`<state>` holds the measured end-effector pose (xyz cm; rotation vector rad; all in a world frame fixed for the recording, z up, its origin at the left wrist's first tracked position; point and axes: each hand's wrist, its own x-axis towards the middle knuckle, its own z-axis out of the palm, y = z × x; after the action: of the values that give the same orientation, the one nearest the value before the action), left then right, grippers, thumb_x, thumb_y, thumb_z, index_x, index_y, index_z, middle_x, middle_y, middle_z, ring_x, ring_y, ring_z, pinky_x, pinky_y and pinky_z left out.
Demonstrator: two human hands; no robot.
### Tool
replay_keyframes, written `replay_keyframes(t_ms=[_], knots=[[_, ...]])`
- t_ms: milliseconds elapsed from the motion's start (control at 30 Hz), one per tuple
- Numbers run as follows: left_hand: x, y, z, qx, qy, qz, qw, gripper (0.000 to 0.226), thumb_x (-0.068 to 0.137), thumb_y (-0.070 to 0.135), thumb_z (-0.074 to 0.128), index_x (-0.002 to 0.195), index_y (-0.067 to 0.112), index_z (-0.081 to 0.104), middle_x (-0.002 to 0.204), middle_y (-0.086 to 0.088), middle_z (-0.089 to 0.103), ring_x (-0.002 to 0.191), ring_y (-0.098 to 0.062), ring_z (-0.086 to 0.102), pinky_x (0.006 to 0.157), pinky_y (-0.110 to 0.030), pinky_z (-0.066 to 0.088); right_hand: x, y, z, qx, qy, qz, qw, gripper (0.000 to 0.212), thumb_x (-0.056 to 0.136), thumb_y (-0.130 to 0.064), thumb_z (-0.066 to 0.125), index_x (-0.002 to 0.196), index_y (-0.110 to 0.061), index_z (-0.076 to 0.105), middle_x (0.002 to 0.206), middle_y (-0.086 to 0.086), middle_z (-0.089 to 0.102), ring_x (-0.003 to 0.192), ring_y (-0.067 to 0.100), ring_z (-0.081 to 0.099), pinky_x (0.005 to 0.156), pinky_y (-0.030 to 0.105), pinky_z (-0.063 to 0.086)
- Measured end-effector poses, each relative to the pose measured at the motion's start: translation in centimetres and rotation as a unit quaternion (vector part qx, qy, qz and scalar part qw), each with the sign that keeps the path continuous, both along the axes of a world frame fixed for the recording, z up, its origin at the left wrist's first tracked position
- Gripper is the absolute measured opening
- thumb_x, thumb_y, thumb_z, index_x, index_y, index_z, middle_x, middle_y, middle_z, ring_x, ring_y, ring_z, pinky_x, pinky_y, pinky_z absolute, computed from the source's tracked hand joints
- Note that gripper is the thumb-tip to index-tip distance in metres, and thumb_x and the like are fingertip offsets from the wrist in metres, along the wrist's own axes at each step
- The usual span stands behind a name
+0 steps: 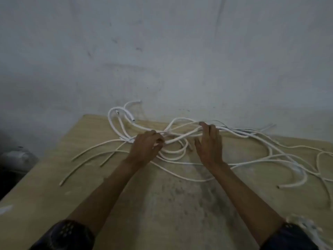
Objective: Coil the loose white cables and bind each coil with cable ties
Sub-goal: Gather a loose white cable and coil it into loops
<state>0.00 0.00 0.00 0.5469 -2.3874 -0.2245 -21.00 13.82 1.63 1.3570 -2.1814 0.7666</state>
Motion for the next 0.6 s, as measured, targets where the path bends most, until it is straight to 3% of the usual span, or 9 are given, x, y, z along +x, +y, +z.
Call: replay_keyframes(t_ms=[100,167,233,300,400,467,600], knots=[[0.0,0.1,-0.4,-0.043,-0.014,0.032,0.998,0.022,0.091,0.040,0.055,0.093,0.021,0.065,0.089,0.001,0.064,0.090,-0.027,0.060,0.081,-0.041,0.044,0.1,0.0,0.3,-0.021,0.042,0.015,0.999,0.029,0.085,-0.034,0.059,0.107,-0.020,0.070,0.100,0.010,0.057,0.094,0.036,0.056,0.079,0.046,0.049],[-0.1,0.9,0.4,-0.025,0.014,0.044,0.999,0.028,0.095,0.042,0.048,0.096,0.019,0.064,0.088,0.001,0.064,0.090,-0.027,0.058,0.084,-0.040,0.038,-0.1,0.1,1.6,-0.044,0.041,0.004,0.998,0.024,0.086,-0.039,0.063,0.102,-0.024,0.072,0.100,0.007,0.057,0.093,0.034,0.055,0.078,0.043,0.043],[-0.5,2.4,0.8,-0.025,0.055,0.027,0.998,0.029,0.099,0.039,0.045,0.100,0.016,0.063,0.089,0.000,0.064,0.087,-0.026,0.057,0.081,-0.038,0.037,-0.5,0.8,2.2,-0.071,0.056,0.005,0.996,0.022,0.086,-0.040,0.067,0.102,-0.025,0.073,0.106,0.006,0.059,0.098,0.032,0.055,0.081,0.042,0.041],[-0.4,3.3,1.4,0.004,0.078,0.005,0.997,0.031,0.098,0.043,0.048,0.103,0.016,0.063,0.090,0.000,0.064,0.085,-0.020,0.056,0.074,-0.033,0.039,-1.4,1.3,4.1,-0.066,0.040,0.032,0.996,0.029,0.089,-0.045,0.060,0.104,-0.023,0.073,0.111,0.007,0.062,0.102,0.032,0.057,0.084,0.043,0.046],[1.0,2.4,1.5,0.036,0.093,0.045,0.994,0.019,0.086,0.041,0.067,0.088,0.022,0.064,0.076,0.001,0.065,0.072,-0.021,0.063,0.058,-0.027,0.034,-3.7,1.6,8.7,-0.103,-0.018,0.062,0.993,0.038,0.097,-0.044,0.048,0.110,-0.016,0.070,0.109,0.012,0.067,0.098,0.037,0.065,0.080,0.044,0.051],[2.3,1.3,0.8,0.048,0.121,0.097,0.987,0.019,0.084,0.034,0.073,0.076,0.022,0.060,0.068,0.001,0.061,0.066,-0.025,0.062,0.054,-0.027,0.032,-5.3,1.7,11.4,-0.110,-0.007,0.058,0.992,0.034,0.099,-0.042,0.050,0.113,-0.016,0.068,0.107,0.013,0.068,0.097,0.036,0.065,0.076,0.043,0.051],[2.3,0.4,2.4,0.019,0.176,0.122,0.977,0.040,0.087,0.053,0.061,0.068,0.019,0.055,0.062,0.002,0.054,0.061,-0.023,0.056,0.054,-0.030,0.035,-6.4,0.3,12.9,-0.099,-0.031,0.003,0.995,0.030,0.102,-0.038,0.051,0.112,-0.014,0.065,0.102,0.020,0.064,0.095,0.040,0.062,0.069,0.038,0.043]])
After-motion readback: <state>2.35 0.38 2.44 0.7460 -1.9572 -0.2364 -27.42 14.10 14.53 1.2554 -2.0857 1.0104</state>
